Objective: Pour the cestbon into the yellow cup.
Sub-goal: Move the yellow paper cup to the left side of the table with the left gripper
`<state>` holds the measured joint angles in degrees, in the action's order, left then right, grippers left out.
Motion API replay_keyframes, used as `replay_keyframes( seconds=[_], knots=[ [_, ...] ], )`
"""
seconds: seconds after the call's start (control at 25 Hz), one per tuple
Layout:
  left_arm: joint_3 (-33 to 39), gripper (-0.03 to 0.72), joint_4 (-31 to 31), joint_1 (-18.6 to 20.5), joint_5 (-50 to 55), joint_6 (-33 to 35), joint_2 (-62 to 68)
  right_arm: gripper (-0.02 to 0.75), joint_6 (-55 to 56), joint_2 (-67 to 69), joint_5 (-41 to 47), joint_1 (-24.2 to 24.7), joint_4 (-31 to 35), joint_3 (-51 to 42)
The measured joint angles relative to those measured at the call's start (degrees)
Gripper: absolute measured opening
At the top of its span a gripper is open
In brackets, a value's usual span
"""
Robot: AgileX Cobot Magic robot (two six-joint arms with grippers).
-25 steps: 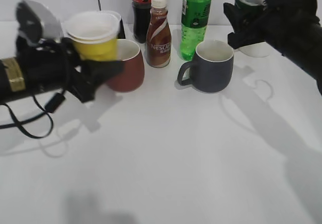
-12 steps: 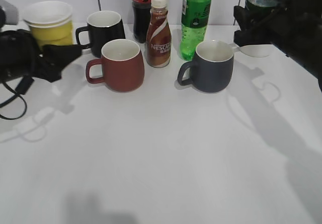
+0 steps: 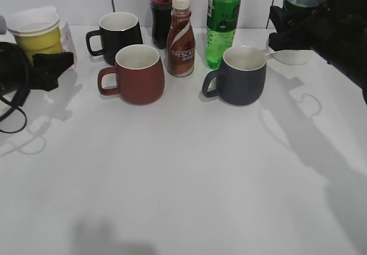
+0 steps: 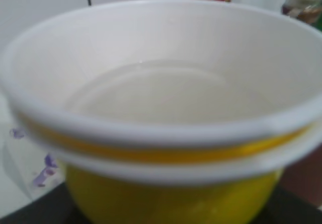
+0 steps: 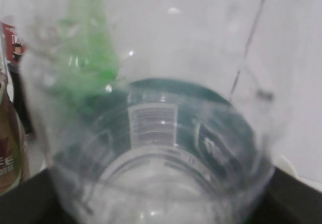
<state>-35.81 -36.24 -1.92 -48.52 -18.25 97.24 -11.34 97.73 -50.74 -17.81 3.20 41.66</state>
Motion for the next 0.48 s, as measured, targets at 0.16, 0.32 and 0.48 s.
replay_keyframes(
  seconds=[0.16, 0.32, 0.48],
  knots=[
    [0.0, 0.441, 4.09, 0.0, -5.33, 4.21, 4.75, 0.479, -0.06, 0.0, 0.06, 0.0, 0.07, 0.0],
    [0.0, 0.441, 7.69, 0.0, -9.77, 8.19, 9.08, 0.479, -0.11, 0.0, 0.06, 0.0, 0.07, 0.0],
    [0.0, 0.441, 9.07, 0.0, -13.12, 10.72, 12.78, 0.479, -0.12, 0.0, 0.13, 0.0, 0.07, 0.0]
  ],
)
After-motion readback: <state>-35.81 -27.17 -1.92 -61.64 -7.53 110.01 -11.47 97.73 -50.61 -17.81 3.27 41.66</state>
